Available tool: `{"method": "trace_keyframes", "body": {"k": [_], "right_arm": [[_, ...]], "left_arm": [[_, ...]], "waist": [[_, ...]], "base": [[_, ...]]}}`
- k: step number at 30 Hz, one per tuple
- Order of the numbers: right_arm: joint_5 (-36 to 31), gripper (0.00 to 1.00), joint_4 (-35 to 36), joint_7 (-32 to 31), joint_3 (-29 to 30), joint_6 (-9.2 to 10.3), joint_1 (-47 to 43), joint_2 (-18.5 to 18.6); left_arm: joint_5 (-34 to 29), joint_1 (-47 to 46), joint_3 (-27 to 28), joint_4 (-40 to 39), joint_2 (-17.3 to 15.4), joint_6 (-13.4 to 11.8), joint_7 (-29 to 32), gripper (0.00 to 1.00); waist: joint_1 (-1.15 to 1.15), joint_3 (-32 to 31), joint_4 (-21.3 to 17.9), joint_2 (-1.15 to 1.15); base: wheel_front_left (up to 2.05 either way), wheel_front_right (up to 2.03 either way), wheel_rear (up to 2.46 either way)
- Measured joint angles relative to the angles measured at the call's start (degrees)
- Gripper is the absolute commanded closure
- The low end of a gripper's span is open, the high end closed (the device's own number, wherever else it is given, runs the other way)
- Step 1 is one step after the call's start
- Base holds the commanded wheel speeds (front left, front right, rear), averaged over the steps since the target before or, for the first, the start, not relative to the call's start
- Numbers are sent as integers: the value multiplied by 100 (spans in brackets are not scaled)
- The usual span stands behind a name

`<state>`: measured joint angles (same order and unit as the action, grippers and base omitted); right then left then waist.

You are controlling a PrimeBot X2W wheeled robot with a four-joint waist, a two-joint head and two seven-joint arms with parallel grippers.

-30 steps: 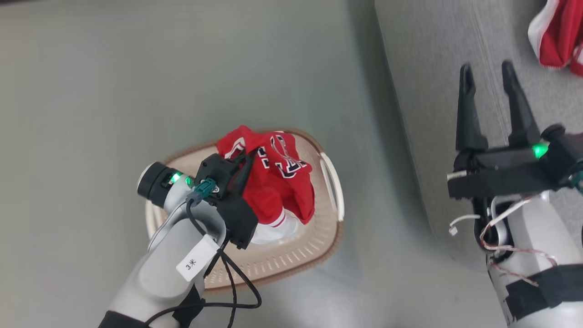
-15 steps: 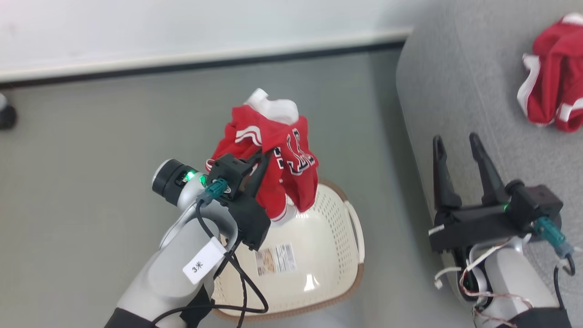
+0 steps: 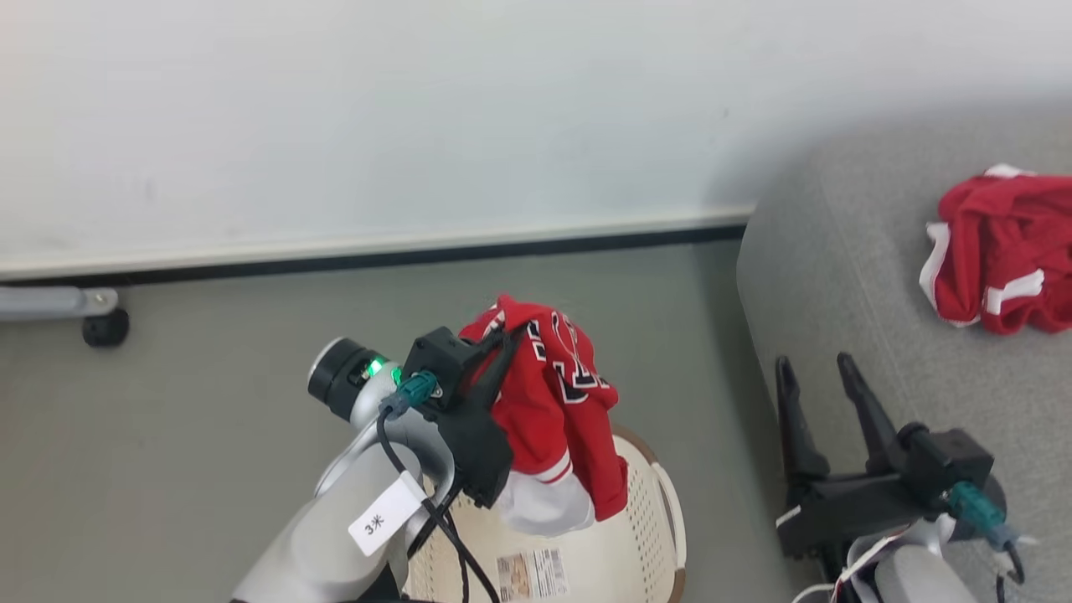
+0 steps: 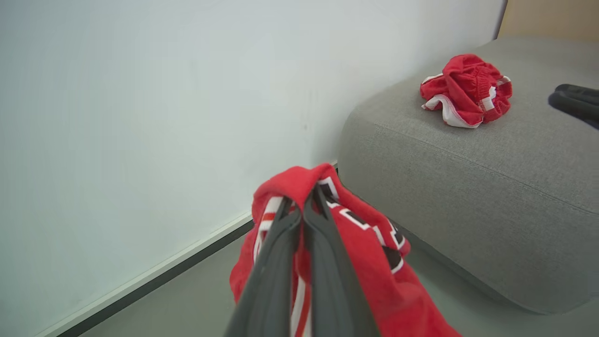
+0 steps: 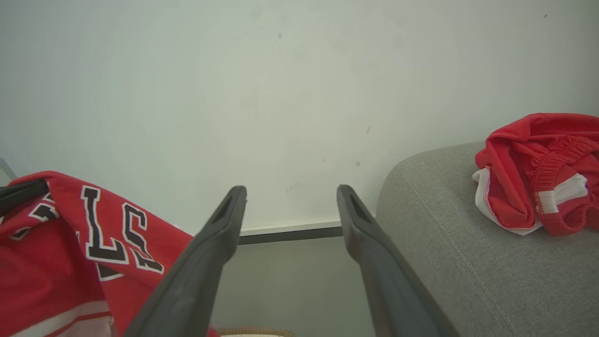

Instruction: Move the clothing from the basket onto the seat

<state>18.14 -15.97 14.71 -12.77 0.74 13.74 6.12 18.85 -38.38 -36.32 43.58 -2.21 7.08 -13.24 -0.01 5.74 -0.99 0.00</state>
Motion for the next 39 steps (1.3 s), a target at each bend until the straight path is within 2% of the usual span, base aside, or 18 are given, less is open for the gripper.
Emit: {"method": "trace_keyframes", "body": {"k": [8, 15, 23, 30, 39], "right_arm": [[7, 0, -22, -7, -252, -33, -461, -62], [-21, 0, 31, -156, -642, -186, -512, -125], [-112, 0, -235, -402, -1300, -434, -325, -221], [-409, 0, -622, -581, -1657, -480, 125, -227], [-502, 0, -1229, -711, -1792, -530, 640, -227]], "left_arm": [[298, 326, -253, -167, -3, 0, 60, 100], [532, 369, -439, -449, -3, -10, 213, 100], [676, 364, -698, -829, -7, -123, 410, 100], [839, 343, -855, -1101, -9, -203, 517, 100], [925, 320, -932, -1263, -13, -256, 617, 100]], "waist": [[0, -675, 101, 0], [0, -1057, 201, 0], [2, -1133, 320, 1], [2, -1109, 379, 1], [2, -1059, 441, 1]], "base": [[0, 0, 0], [0, 0, 0], [0, 0, 0], [0, 0, 0], [0, 0, 0]]}}
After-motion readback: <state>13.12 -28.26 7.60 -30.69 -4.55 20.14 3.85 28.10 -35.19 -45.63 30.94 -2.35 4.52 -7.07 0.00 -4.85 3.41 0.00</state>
